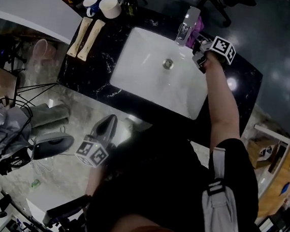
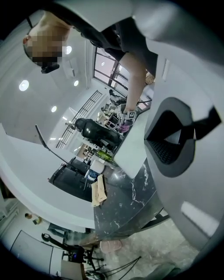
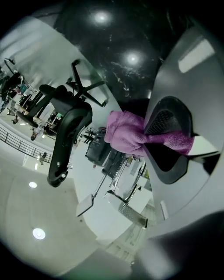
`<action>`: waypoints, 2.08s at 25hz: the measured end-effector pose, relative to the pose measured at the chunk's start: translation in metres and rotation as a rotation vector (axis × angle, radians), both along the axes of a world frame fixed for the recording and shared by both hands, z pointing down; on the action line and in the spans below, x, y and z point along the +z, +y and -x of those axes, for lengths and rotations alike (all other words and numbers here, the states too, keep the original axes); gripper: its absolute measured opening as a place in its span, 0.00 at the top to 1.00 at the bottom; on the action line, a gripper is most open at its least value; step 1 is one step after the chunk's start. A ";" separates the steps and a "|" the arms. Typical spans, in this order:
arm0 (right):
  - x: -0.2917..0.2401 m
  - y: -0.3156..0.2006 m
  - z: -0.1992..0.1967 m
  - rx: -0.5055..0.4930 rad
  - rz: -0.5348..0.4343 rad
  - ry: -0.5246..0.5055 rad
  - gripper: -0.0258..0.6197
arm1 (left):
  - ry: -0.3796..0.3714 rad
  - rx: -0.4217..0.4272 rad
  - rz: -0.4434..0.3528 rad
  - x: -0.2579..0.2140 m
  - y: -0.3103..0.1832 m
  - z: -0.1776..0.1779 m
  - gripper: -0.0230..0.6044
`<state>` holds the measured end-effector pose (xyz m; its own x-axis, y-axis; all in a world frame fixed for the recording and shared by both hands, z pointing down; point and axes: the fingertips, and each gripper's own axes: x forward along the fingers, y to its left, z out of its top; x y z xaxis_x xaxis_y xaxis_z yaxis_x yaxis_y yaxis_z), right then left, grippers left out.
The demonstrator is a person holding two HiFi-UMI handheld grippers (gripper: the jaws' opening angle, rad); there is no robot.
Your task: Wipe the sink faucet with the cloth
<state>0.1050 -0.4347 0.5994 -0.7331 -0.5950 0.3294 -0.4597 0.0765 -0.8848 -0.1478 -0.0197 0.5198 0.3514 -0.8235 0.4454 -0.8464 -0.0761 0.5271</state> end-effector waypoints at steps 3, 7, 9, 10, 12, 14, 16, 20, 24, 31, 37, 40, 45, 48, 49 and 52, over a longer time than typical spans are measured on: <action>0.012 0.000 0.002 -0.057 0.045 0.201 0.85 | -0.002 -0.010 -0.004 -0.001 0.002 0.000 0.97; 0.018 -0.001 0.002 -0.110 0.075 0.352 0.85 | -0.010 -0.008 -0.025 -0.007 0.004 0.000 0.97; 0.020 -0.002 0.001 -0.137 0.084 0.425 0.85 | -0.016 -0.004 -0.039 -0.011 0.004 0.001 0.97; 0.021 -0.002 0.001 -0.155 0.085 0.475 0.85 | -0.019 -0.003 -0.046 -0.014 0.005 0.002 0.97; 0.022 -0.002 0.000 -0.191 0.082 0.569 0.85 | -0.025 -0.002 -0.062 -0.020 0.007 0.003 0.97; 0.023 -0.001 -0.001 -0.205 0.081 0.605 0.85 | -0.035 0.002 -0.080 -0.028 0.008 0.003 0.97; 0.018 -0.001 -0.003 -0.195 0.065 0.562 0.85 | -0.043 0.007 -0.098 -0.036 0.009 0.004 0.97; -0.033 -0.002 -0.003 -0.164 -0.110 0.362 0.85 | -0.052 0.023 -0.123 -0.044 0.009 0.008 0.97; -0.103 -0.008 -0.008 -0.237 -0.320 0.326 0.85 | -0.031 0.034 -0.136 -0.044 0.007 0.006 0.97; -0.174 -0.022 -0.004 -0.533 -0.584 0.634 0.85 | -0.024 0.043 -0.127 -0.043 0.002 -0.004 0.97; -0.159 -0.042 0.015 -0.898 -0.685 0.951 0.85 | -0.021 0.018 -0.086 -0.033 0.002 -0.012 0.97; -0.145 -0.049 0.019 -1.059 -0.636 0.983 0.85 | -0.035 0.012 -0.062 -0.027 0.002 -0.017 0.97; -0.129 -0.052 0.018 -1.226 -0.479 0.875 0.85 | -0.040 -0.041 0.001 -0.014 0.014 -0.015 0.97; -0.128 -0.049 0.023 -1.290 -0.434 0.819 0.85 | -0.041 -0.076 0.035 -0.009 0.020 -0.014 0.97; -0.131 -0.048 0.026 -1.307 -0.434 0.809 0.85 | -0.042 -0.083 0.043 -0.007 0.021 -0.014 0.97; -0.133 -0.048 0.029 -1.325 -0.396 0.741 0.85 | -0.047 -0.094 0.068 -0.003 0.022 -0.016 0.97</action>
